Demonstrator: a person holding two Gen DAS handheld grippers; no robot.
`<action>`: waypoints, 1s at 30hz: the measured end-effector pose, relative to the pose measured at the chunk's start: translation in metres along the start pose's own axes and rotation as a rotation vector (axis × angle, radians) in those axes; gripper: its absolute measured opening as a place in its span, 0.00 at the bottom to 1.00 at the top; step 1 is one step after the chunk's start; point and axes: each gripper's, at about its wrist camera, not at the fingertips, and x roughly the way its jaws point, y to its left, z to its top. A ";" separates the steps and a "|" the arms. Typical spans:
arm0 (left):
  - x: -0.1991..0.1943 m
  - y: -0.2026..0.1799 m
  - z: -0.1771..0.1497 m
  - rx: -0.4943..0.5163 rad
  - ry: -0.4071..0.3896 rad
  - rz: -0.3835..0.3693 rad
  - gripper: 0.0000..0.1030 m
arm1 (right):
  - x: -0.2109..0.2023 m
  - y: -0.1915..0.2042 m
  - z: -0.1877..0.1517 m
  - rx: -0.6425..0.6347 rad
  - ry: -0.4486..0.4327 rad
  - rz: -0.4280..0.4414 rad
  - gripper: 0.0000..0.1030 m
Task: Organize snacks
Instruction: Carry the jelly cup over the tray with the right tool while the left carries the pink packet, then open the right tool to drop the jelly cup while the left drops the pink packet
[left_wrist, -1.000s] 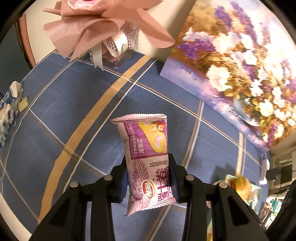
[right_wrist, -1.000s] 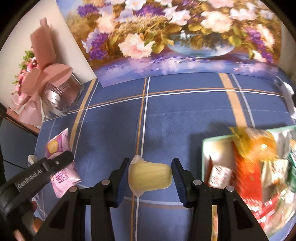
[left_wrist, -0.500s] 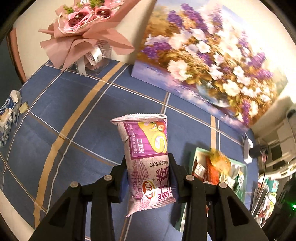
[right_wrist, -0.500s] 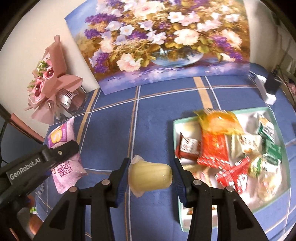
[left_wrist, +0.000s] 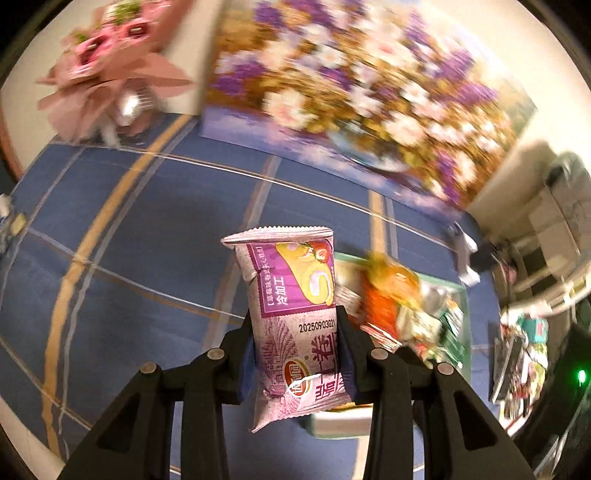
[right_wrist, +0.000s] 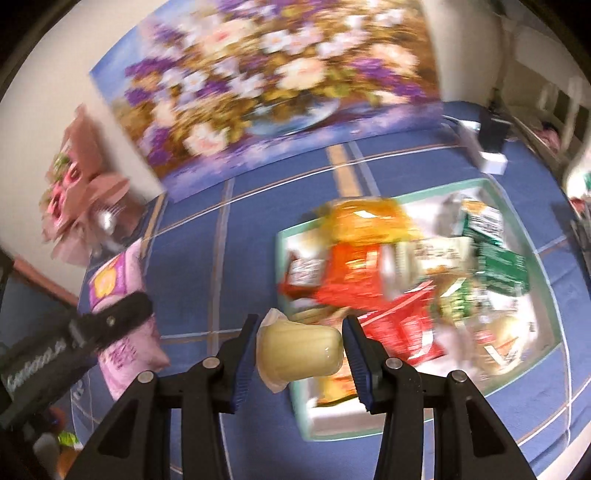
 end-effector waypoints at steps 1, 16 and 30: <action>0.003 -0.011 -0.002 0.023 0.008 -0.016 0.38 | -0.001 -0.013 0.003 0.026 -0.007 -0.016 0.46; 0.059 -0.100 -0.041 0.206 0.144 -0.065 0.38 | -0.002 -0.136 0.018 0.256 -0.015 -0.143 0.46; 0.063 -0.094 -0.037 0.161 0.168 -0.111 0.51 | 0.009 -0.134 0.020 0.245 0.001 -0.103 0.47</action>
